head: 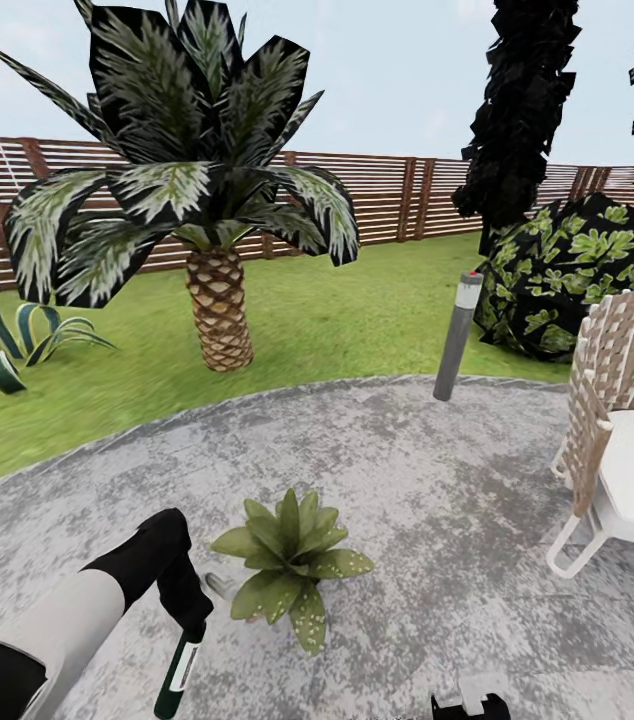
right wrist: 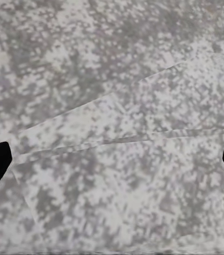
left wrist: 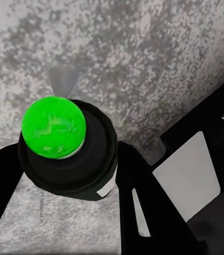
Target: Pick up the pesticide atomizer in the garden and spray insectifuge to fully cover both potted plants in the garden.
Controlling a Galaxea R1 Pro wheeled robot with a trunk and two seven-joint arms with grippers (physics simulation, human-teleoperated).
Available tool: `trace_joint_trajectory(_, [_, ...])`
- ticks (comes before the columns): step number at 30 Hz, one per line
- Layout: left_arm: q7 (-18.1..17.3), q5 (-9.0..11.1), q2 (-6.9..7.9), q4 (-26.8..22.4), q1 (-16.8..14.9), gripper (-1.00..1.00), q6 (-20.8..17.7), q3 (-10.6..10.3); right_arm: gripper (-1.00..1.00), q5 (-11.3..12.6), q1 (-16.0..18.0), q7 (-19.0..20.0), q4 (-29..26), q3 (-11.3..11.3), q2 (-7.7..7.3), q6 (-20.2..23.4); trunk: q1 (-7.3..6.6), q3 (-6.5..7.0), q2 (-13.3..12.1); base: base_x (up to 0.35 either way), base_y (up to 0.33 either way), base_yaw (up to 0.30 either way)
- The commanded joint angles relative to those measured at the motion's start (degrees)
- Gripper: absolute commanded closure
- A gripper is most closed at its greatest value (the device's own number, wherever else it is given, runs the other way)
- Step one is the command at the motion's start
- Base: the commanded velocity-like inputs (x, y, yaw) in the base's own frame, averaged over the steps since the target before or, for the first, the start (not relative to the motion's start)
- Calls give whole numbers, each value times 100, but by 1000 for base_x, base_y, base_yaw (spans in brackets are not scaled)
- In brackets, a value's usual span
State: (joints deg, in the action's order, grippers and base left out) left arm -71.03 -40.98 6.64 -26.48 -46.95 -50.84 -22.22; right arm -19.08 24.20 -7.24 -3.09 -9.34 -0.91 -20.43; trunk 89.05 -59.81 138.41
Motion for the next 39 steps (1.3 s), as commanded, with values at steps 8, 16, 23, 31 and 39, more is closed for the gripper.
trace_joint_trajectory(8, [497,-25,4,-14,219,100,-23,5,-100,-61,6,-23,10,-42,2,-23,-1,-5,2,0,64,-291])
trace_joint_trajectory(16, [547,-24,25,4,239,100,-22,9,-100,-61,6,-23,10,-42,2,-23,-1,-5,2,-28,11,-124])
trace_joint_trajectory(23, [669,-21,15,37,239,100,-22,16,-100,-61,6,-23,12,-42,3,-23,-1,-5,2,-102,227,-6])
trace_joint_trajectory(31, [682,-24,35,45,239,100,-22,24,-100,-61,6,-23,16,-42,3,-22,-1,-5,2,113,304,-272])
trace_joint_trajectory(39, [1043,36,34,159,560,100,28,25,-100,-61,6,-23,18,-42,3,-22,-1,-5,2,35,88,-151])
